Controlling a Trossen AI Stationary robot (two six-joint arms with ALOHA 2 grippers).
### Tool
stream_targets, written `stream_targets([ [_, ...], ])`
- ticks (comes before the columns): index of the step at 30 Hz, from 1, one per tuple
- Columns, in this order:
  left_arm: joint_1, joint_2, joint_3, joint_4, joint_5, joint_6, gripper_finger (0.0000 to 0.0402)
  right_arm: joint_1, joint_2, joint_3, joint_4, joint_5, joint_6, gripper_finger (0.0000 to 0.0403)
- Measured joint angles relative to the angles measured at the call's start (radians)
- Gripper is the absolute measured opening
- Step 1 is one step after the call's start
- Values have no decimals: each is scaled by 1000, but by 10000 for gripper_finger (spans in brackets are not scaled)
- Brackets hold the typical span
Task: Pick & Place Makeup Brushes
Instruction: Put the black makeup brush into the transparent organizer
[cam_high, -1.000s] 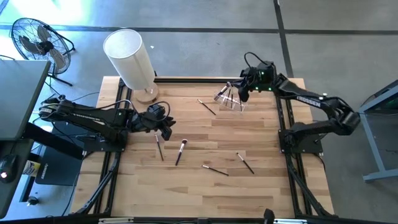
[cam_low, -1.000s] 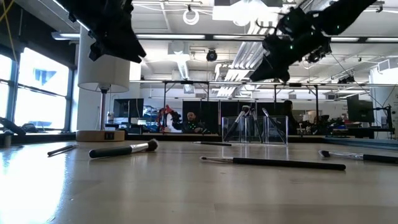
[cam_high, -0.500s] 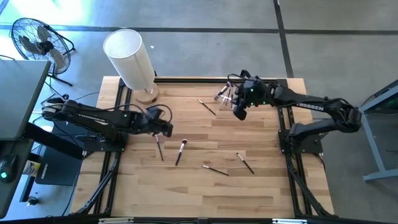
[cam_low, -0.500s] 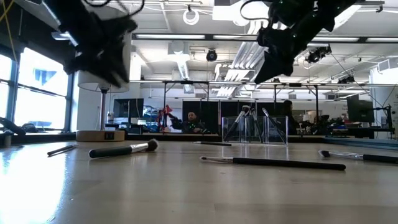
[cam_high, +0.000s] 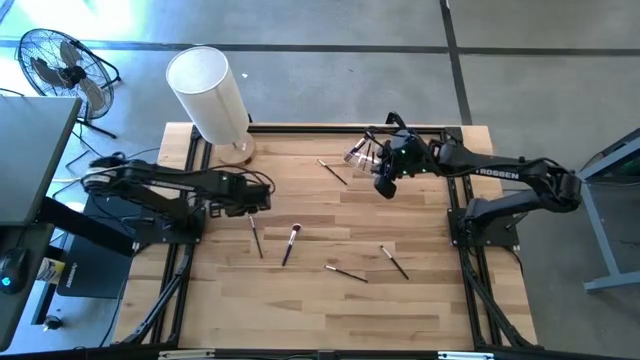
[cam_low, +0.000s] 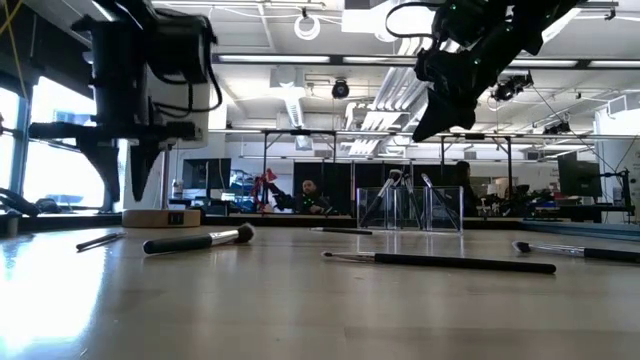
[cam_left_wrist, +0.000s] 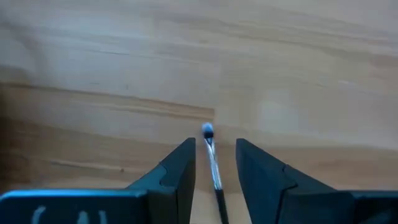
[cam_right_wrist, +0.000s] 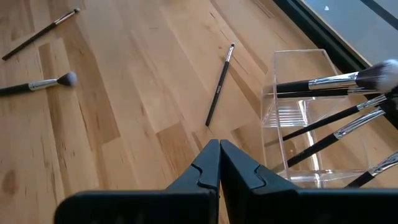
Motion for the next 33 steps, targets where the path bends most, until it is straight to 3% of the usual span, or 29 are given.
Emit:
stream_targets([
  [8,44,129,0,29,94,53,111,0,0,0,-3,-7,11,6],
  [29,42,237,3,95,29,72,109,0,0,0,-15,-30,8,5],
  [33,41,237,3,103,19,72,78,0,0,0,-17,-31,8,6],
])
